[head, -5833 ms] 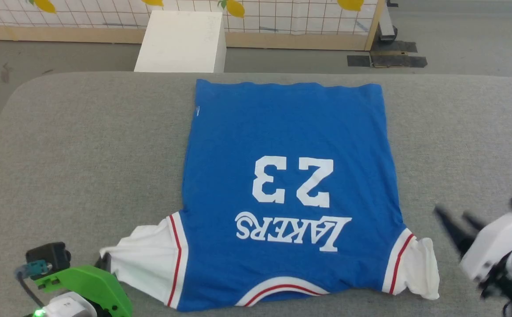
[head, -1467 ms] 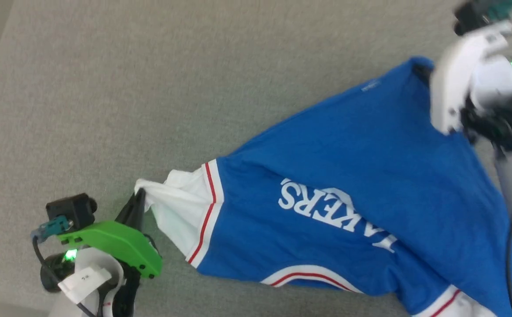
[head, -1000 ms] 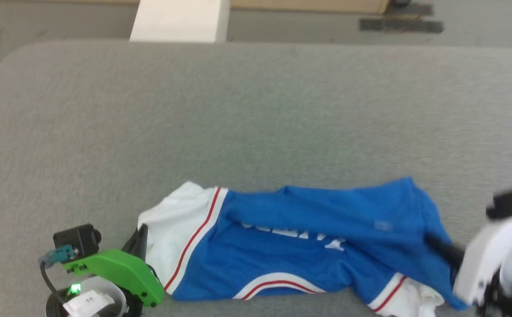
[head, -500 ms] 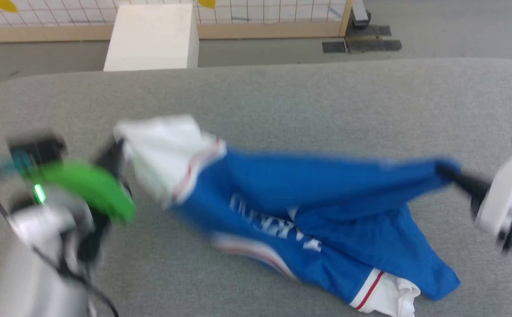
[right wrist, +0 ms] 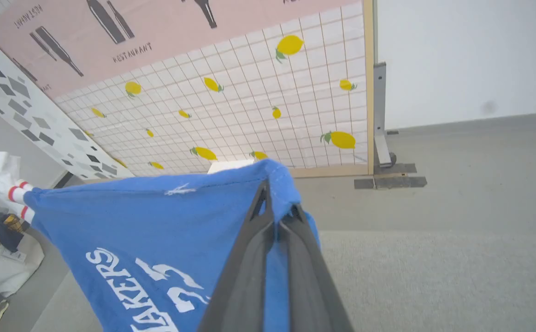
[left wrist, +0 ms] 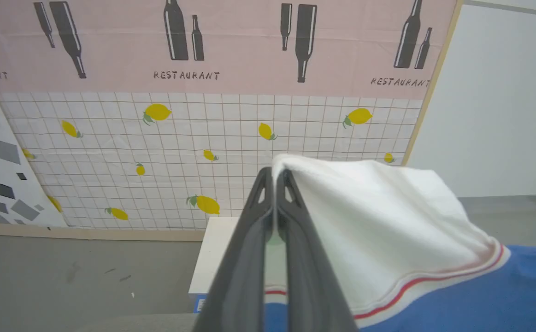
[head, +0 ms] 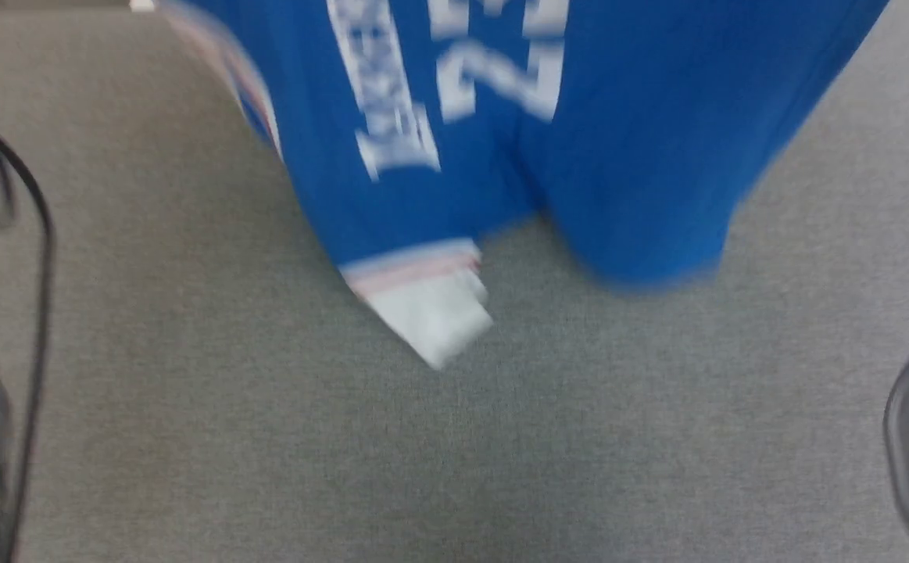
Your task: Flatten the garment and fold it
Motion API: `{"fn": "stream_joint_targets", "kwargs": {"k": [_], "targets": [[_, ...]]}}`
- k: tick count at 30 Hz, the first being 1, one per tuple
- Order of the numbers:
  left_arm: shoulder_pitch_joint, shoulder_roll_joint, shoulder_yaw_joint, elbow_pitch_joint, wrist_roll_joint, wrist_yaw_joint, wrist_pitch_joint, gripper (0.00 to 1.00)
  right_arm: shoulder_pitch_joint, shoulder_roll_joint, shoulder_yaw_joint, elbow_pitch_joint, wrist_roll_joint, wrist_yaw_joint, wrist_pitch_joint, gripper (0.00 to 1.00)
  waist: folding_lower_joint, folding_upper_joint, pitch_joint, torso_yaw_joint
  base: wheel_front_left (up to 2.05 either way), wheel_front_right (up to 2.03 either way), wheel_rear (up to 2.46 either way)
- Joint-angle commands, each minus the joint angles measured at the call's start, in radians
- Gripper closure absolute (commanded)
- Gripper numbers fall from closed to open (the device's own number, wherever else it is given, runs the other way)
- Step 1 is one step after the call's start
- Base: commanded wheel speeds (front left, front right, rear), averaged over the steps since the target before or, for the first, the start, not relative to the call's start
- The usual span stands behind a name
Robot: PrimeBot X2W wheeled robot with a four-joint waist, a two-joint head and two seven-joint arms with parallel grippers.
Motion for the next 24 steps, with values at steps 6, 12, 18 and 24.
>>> {"fn": "stream_joint_targets", "kwargs": {"k": [6, 12, 18, 24], "targets": [[-0.307, 0.032, -0.044, 0.074, 0.131, 0.021, -0.092, 1.0, -0.282, 0.017, -0.045, 0.118, -0.085, -0.001, -0.207, 1.0, -0.0001, 0.0, 0.158, -0.026, 0.0, 0.0, 0.0], [-0.453, 0.037, -0.046, 0.115, 0.196, 0.041, -0.277, 1.0, -0.414, 0.018, -0.046, 0.203, -0.097, -0.001, -0.363, 1.0, -0.0001, 0.0, 0.201, -0.026, 0.0, 0.0, 0.0], [-0.428, 0.038, -0.044, 0.166, 0.182, 0.015, -0.377, 1.0, -0.4, 0.019, -0.042, 0.259, -0.079, -0.001, -0.418, 1.0, -0.0001, 0.0, 0.216, -0.014, 0.0, 0.0, 0.0], [-0.239, 0.045, -0.075, 0.179, 0.155, -0.047, -0.443, 1.0, -0.218, 0.005, 0.023, 0.261, 0.023, -0.001, -0.425, 1.0, -0.0001, 0.0, 0.176, 0.007, 0.0, 0.0, 0.0]]}}
